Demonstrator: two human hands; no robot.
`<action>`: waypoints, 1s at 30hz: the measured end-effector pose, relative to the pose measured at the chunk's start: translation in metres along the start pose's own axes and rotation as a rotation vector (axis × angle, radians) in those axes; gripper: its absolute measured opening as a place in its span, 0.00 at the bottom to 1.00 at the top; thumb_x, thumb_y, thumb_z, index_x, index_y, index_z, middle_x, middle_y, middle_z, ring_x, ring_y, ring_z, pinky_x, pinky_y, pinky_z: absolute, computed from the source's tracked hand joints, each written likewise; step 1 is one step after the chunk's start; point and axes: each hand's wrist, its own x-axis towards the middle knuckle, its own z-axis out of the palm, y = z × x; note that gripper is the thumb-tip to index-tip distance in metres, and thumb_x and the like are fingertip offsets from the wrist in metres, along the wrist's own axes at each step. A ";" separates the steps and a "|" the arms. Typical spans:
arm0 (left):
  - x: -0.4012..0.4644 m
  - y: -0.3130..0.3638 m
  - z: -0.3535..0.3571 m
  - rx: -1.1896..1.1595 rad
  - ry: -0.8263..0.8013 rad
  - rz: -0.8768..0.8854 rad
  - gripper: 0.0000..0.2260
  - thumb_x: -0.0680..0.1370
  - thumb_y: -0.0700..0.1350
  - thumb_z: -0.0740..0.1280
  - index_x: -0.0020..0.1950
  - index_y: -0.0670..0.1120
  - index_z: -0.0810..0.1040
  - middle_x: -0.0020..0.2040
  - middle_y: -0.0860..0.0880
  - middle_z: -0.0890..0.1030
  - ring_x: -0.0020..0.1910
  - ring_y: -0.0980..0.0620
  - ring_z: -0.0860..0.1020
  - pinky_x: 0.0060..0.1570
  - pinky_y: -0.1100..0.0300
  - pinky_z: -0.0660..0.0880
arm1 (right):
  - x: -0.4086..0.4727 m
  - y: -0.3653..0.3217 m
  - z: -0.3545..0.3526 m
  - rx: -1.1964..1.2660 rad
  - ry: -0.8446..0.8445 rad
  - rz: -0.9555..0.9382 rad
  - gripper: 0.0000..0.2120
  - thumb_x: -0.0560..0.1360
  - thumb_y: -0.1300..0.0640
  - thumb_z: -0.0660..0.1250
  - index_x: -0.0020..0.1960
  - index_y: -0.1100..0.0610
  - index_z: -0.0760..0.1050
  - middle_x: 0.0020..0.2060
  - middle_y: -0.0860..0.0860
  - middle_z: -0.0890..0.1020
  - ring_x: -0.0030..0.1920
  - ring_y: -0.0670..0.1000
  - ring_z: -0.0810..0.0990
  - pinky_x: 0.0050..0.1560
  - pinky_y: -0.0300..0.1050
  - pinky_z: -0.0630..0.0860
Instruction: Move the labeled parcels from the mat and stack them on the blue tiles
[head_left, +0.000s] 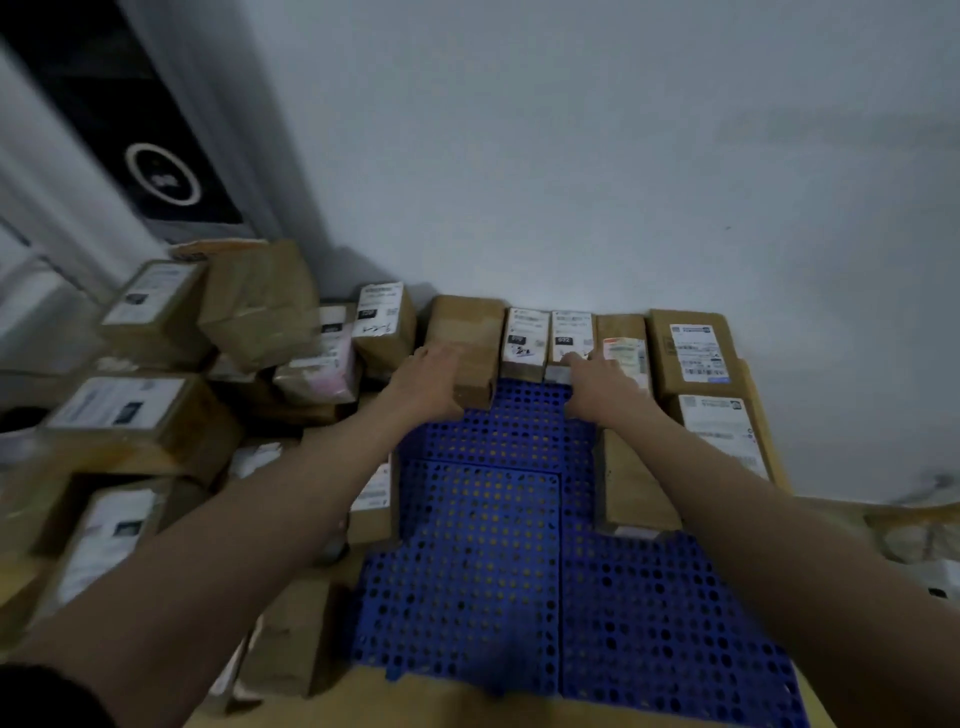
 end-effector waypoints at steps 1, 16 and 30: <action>-0.017 -0.006 0.000 0.015 -0.018 -0.019 0.39 0.69 0.53 0.75 0.75 0.45 0.60 0.72 0.43 0.64 0.69 0.42 0.67 0.59 0.50 0.72 | -0.010 -0.008 0.000 -0.009 -0.016 -0.020 0.33 0.75 0.54 0.71 0.75 0.55 0.59 0.69 0.60 0.64 0.68 0.64 0.67 0.62 0.60 0.74; -0.209 -0.104 0.044 -0.038 -0.153 -0.313 0.35 0.73 0.55 0.73 0.74 0.44 0.63 0.74 0.42 0.61 0.70 0.40 0.66 0.64 0.46 0.70 | -0.099 -0.133 0.060 0.008 -0.211 -0.232 0.31 0.76 0.53 0.70 0.75 0.54 0.61 0.67 0.58 0.68 0.59 0.60 0.75 0.59 0.57 0.75; -0.208 -0.163 0.095 -0.092 -0.312 -0.241 0.34 0.73 0.53 0.73 0.74 0.45 0.64 0.70 0.44 0.66 0.62 0.42 0.73 0.55 0.51 0.76 | -0.088 -0.213 0.166 0.235 -0.195 -0.003 0.28 0.78 0.52 0.68 0.72 0.59 0.59 0.65 0.60 0.70 0.59 0.61 0.75 0.54 0.55 0.76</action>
